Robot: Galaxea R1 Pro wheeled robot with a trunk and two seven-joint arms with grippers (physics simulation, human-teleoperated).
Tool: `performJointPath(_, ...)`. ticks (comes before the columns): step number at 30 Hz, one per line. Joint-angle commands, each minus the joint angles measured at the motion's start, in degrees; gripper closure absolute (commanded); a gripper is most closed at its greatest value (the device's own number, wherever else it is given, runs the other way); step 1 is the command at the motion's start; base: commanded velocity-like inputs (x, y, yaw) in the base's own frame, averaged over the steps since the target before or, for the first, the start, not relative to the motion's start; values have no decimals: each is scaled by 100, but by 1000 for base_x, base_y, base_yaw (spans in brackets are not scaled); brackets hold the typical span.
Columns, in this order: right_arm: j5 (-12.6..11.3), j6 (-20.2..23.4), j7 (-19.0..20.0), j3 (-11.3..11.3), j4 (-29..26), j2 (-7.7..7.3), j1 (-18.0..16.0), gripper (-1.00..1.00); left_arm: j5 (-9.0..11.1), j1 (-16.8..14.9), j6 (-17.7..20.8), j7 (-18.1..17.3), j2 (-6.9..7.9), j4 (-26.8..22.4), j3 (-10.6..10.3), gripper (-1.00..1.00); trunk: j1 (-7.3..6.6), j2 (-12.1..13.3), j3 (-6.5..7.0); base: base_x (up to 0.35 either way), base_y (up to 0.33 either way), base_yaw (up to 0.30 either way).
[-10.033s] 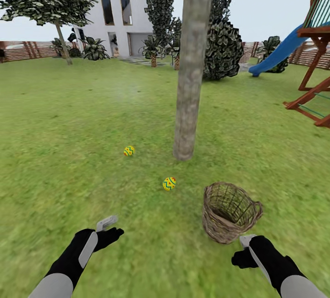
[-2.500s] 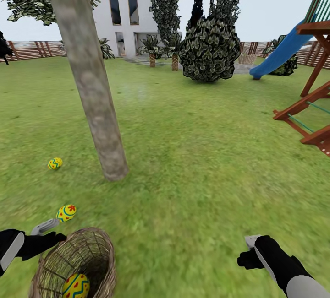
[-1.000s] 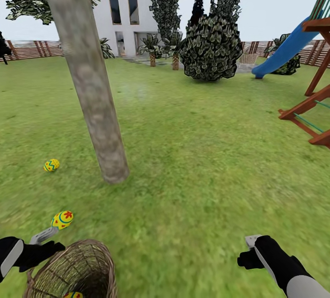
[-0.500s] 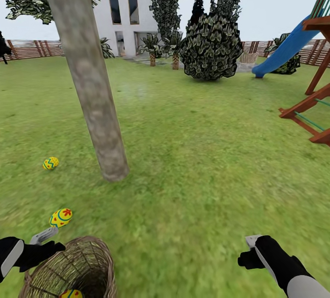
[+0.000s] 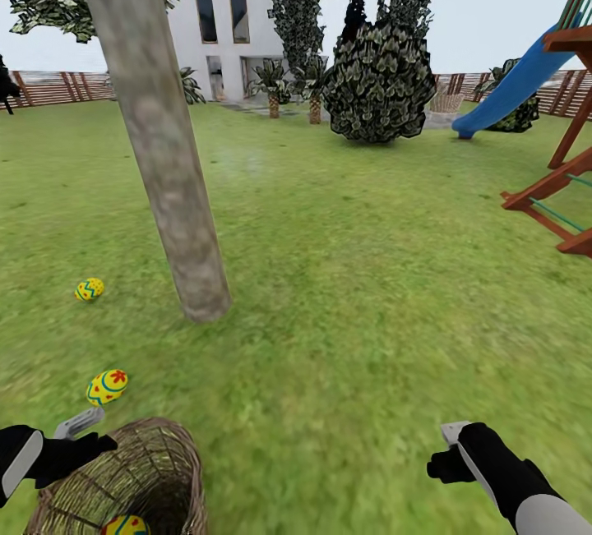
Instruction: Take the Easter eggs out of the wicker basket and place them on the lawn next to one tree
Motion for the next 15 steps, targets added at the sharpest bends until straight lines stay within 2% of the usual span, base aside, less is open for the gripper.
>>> performJointPath(1, 51, 24, 39, 26, -9, -6, -2, -100, -25, -3, 32, -31, -5, -4, 25, -100, 22, -44, -24, 0, 0, 0)
performJointPath(15, 60, 24, 39, 34, -9, 11, -2, -100, -36, -3, 24, -23, -10, -4, 24, -100, 329, -605, -275, 0, 0, 0)
